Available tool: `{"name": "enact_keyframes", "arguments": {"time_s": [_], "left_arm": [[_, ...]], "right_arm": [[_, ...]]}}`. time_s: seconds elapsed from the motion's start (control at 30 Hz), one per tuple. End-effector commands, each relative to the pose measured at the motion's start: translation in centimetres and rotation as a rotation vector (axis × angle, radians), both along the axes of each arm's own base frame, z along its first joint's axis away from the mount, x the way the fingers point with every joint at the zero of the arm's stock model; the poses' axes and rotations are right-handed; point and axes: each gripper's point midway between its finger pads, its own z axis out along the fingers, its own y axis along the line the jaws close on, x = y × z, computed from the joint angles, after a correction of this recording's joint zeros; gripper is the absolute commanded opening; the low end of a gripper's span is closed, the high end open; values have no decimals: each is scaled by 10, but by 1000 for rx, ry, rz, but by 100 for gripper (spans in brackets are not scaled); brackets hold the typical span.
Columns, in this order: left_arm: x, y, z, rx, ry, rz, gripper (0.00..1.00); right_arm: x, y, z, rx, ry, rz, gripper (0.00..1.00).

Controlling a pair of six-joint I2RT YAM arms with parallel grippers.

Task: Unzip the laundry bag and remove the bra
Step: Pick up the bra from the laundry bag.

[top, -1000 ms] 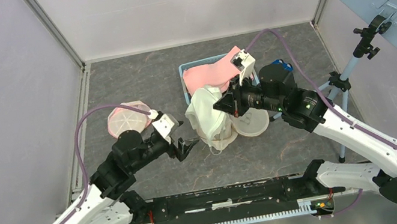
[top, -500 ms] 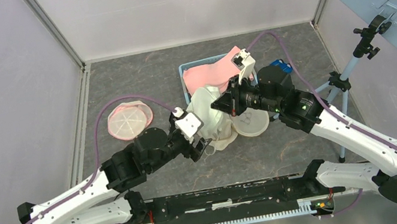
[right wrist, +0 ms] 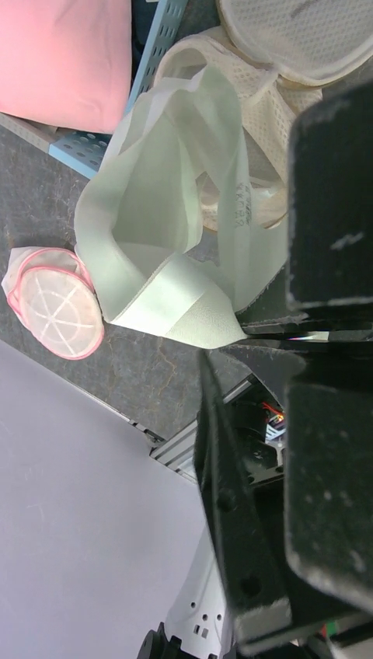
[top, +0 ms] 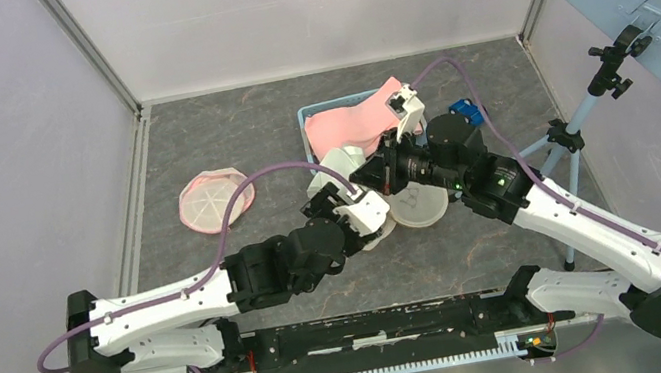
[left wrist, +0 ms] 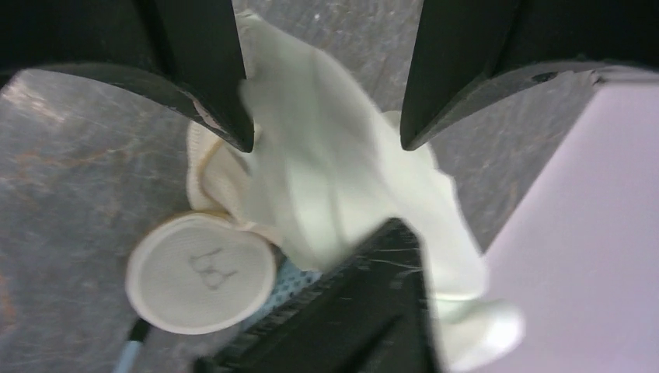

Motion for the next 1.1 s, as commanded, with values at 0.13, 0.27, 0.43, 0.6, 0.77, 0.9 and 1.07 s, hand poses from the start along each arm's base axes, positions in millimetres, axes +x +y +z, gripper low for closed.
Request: {"name": "enact_keyframes", "arguments": {"time_s": [0.13,0.27,0.43,0.6,0.77,0.9,1.07], "left_arm": [[20,25,61,-140,-141,179,60],[19,26,58,-151,-110,186,30],[21,38,75,-305,-29,204,2],[31,57,105,-493,38,287,2],[42,67,123,-598,92,386,2],[50,76,136,-669,129,448,2],[50,74,155,-790,174,402,2]], "right_arm": [[-4,4,23,82,-45,29,0],[-7,5,23,95,-49,42,0],[-9,3,32,107,-79,49,3],[-7,-6,45,85,-139,25,39],[-3,-26,55,80,-196,-40,78],[-3,-44,47,79,-224,-104,88],[-7,-52,14,71,-211,-122,88]]}}
